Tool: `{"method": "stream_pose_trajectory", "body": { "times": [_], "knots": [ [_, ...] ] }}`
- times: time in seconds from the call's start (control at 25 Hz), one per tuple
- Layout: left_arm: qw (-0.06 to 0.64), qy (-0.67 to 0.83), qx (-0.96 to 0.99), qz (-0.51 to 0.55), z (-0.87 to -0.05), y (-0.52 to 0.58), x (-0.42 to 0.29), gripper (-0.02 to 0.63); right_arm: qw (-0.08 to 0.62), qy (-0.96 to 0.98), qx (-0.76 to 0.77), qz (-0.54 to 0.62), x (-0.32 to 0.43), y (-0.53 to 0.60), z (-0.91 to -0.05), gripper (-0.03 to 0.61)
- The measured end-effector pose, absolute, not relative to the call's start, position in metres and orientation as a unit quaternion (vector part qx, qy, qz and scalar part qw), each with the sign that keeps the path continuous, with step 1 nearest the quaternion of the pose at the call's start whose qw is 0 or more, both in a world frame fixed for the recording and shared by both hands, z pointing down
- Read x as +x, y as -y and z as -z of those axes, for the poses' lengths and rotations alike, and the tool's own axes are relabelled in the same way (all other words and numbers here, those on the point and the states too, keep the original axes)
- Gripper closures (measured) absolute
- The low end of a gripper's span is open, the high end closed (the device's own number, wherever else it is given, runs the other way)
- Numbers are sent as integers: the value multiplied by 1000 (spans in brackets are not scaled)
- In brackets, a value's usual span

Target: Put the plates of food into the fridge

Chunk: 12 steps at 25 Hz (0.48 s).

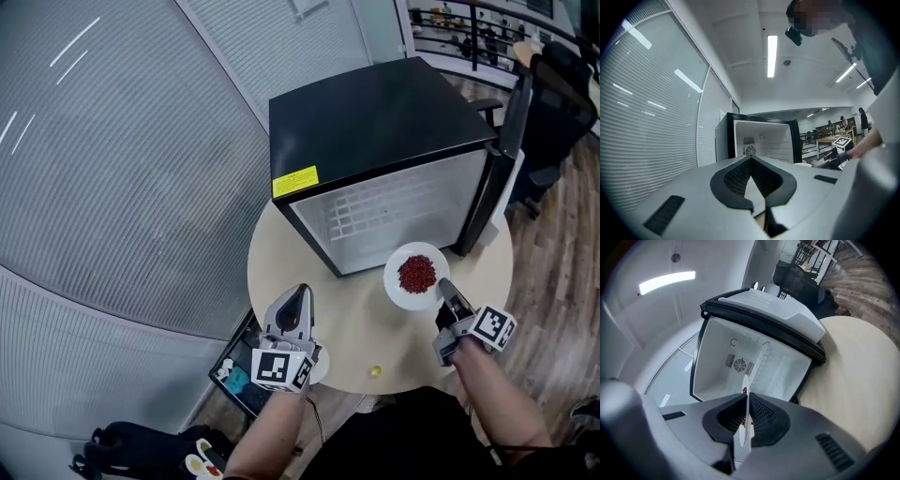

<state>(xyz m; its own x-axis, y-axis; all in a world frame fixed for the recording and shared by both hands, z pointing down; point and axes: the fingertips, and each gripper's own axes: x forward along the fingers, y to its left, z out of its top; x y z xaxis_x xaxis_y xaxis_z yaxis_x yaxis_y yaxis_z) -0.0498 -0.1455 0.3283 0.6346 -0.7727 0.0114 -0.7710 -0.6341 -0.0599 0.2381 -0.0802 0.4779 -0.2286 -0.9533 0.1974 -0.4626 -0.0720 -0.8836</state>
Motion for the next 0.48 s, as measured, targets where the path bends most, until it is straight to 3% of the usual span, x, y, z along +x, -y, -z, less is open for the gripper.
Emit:
{"method": "stream_pose_trajectory", "body": {
  "times": [0.48],
  "knots": [
    [35,-468,-883,23,-312,170,-66,607,315,-663,-487,474,216,153,-442,560]
  ]
}}
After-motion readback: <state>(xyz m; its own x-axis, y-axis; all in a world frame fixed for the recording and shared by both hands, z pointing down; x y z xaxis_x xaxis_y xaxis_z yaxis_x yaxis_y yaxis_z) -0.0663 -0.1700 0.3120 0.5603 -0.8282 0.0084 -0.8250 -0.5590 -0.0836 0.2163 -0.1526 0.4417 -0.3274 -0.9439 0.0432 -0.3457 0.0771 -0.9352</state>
